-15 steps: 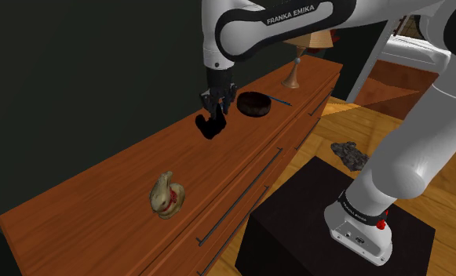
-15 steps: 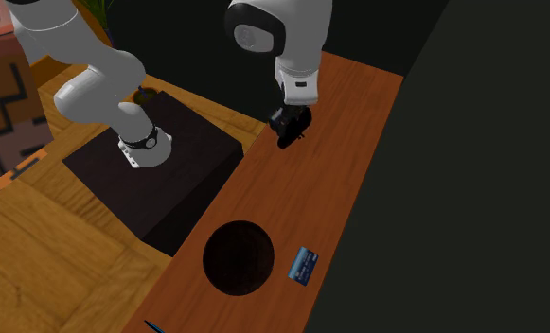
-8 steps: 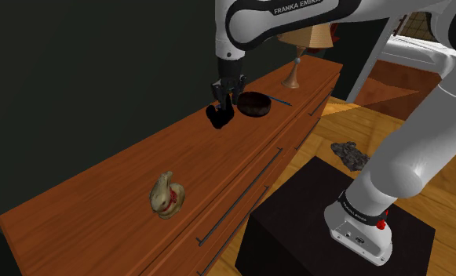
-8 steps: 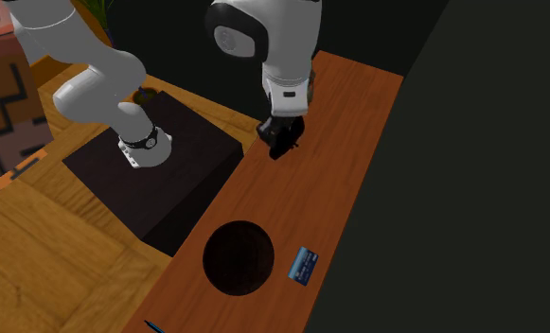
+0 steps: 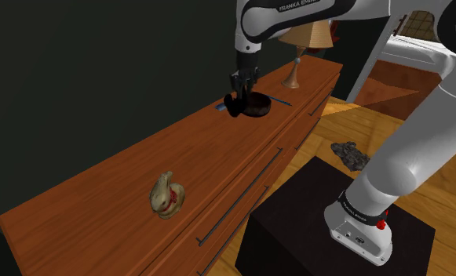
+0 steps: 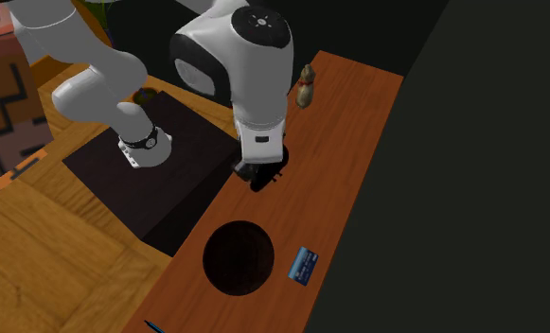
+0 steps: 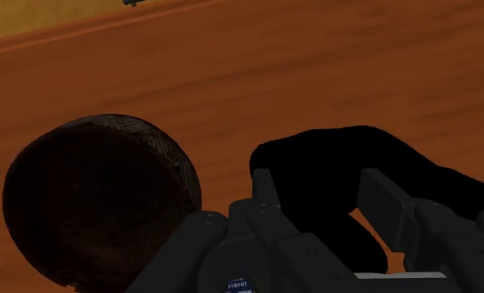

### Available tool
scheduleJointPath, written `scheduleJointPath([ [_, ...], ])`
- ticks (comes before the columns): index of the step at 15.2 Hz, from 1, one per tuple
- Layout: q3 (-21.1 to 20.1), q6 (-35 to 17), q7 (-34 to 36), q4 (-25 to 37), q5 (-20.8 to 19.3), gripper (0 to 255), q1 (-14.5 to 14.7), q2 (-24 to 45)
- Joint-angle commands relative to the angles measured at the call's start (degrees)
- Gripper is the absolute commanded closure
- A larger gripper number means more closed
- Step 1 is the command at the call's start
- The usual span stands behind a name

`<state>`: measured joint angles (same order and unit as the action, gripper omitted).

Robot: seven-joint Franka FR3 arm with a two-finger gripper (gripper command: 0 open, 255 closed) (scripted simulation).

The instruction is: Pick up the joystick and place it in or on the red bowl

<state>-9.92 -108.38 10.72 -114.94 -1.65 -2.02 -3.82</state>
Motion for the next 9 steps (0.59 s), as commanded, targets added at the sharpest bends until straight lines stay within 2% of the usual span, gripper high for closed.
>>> scheduleJointPath([
  [1, 1.41, -0.21, -2.63, 0.58, -0.36, 255, -1.27, 0.69],
  [9, 6.78, 0.19, -12.83, 5.35, -1.35, 255, -6.43, 4.63],
])
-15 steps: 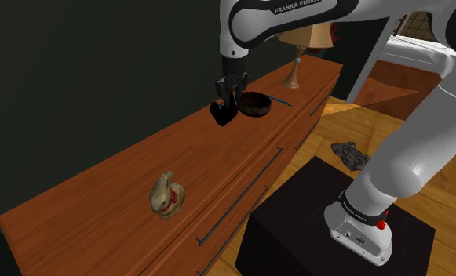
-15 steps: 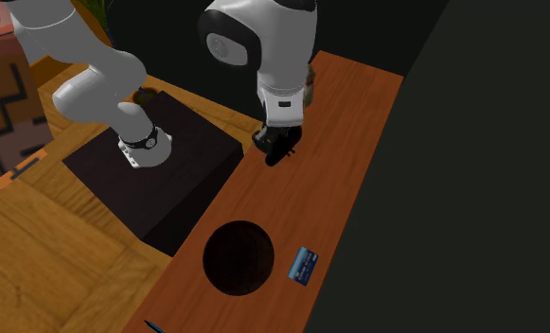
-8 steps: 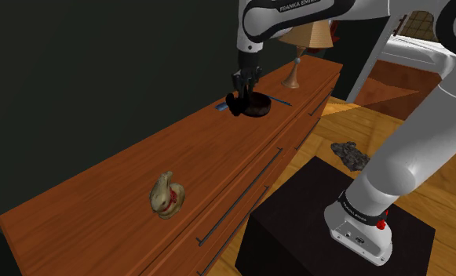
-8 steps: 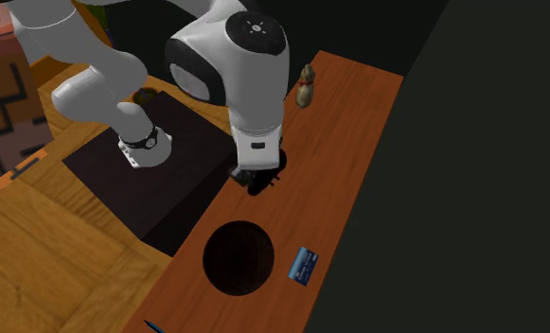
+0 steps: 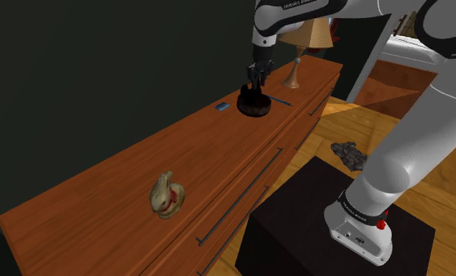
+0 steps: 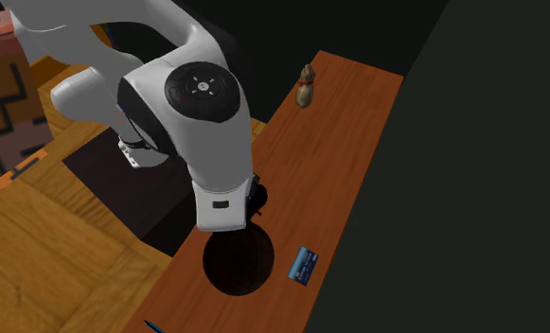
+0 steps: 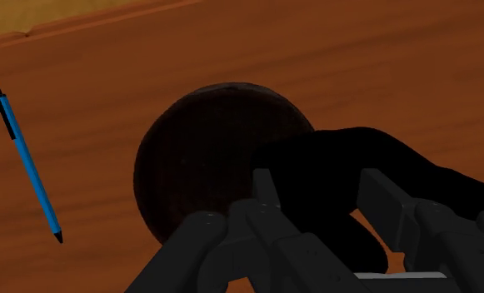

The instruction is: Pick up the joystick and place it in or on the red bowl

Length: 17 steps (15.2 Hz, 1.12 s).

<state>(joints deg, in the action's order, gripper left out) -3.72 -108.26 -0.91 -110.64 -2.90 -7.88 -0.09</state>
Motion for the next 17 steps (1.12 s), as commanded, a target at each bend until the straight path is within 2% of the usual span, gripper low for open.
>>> scheduleJointPath([
  [1, 1.20, 0.18, -2.45, 1.95, -0.18, 255, -1.20, 1.62],
  [5, 3.48, 0.82, -7.19, 6.09, -0.29, 255, -3.66, 4.88],
  [17, 3.51, -7.93, -6.73, -0.41, -0.50, 255, -3.71, 7.14],
])
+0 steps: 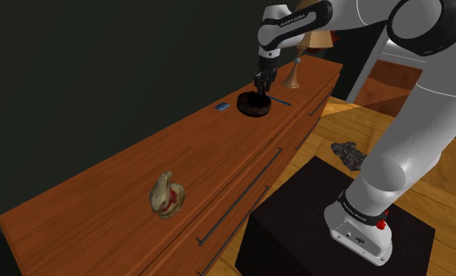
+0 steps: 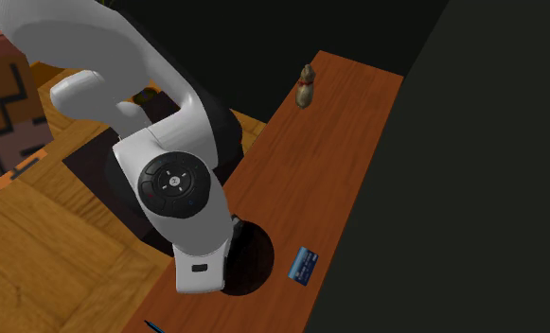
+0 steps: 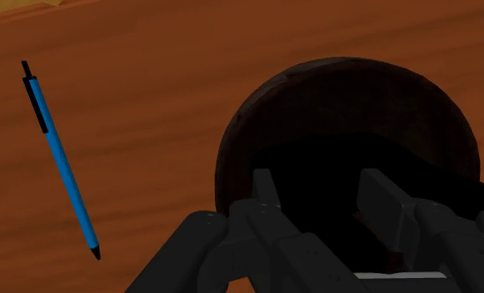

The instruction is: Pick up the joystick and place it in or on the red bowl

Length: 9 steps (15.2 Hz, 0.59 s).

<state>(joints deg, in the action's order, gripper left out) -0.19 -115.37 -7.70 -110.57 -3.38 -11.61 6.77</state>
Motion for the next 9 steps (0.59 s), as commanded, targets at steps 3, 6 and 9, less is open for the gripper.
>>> scheduleJointPath([
  [3, 0.00, -2.34, 0.15, -1.44, -0.06, 255, 0.01, 0.85],
  [6, 0.00, -2.34, 0.15, -1.43, -0.06, 255, 0.01, 0.86],
  [9, 0.00, -2.34, 0.15, -1.43, -0.06, 255, 0.00, 0.86],
])
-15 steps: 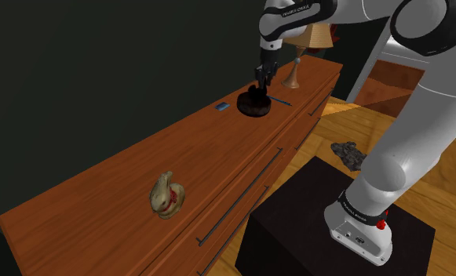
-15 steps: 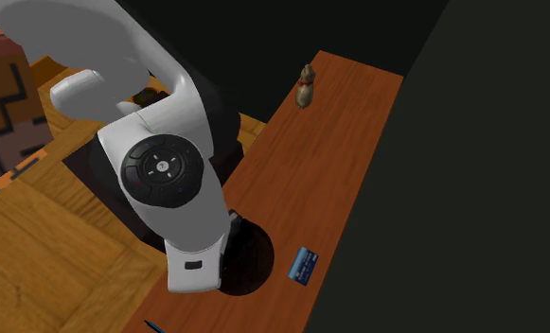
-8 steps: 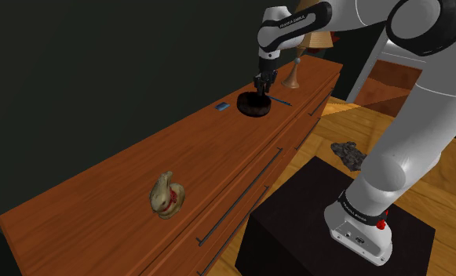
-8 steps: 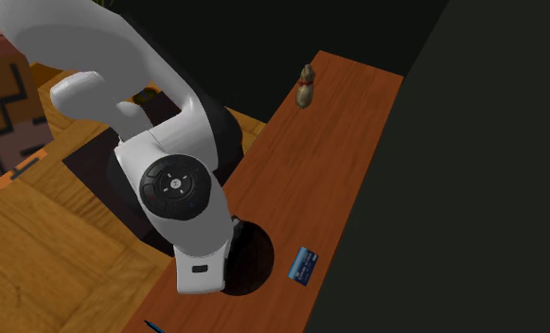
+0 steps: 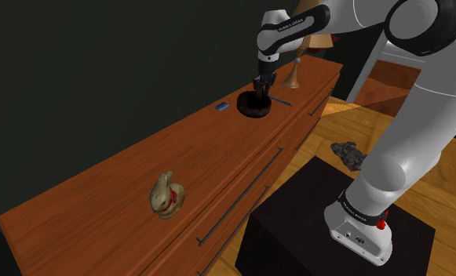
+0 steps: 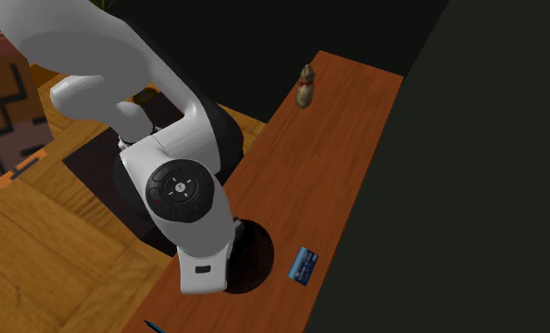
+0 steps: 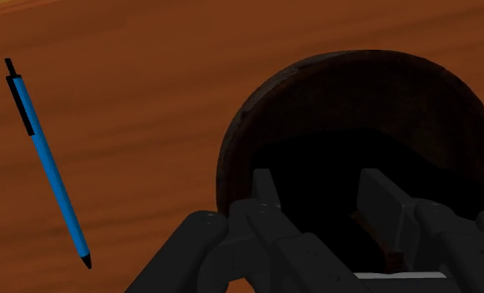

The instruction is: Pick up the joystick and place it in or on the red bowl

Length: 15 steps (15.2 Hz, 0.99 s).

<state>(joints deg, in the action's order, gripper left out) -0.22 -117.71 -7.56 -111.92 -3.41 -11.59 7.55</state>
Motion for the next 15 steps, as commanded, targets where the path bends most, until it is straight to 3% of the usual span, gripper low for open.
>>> scheduleJointPath([
  [1, 0.03, 0.02, -0.01, -0.07, -0.03, 0, -0.03, 0.06],
  [6, 0.02, 0.00, 0.01, -0.08, -0.03, 0, -0.02, 0.08],
  [10, -0.13, 6.93, -0.11, 4.99, 0.15, 0, 0.16, -1.78],
  [15, -0.13, 6.93, -0.11, 4.99, 0.15, 0, 0.16, -1.78],
])
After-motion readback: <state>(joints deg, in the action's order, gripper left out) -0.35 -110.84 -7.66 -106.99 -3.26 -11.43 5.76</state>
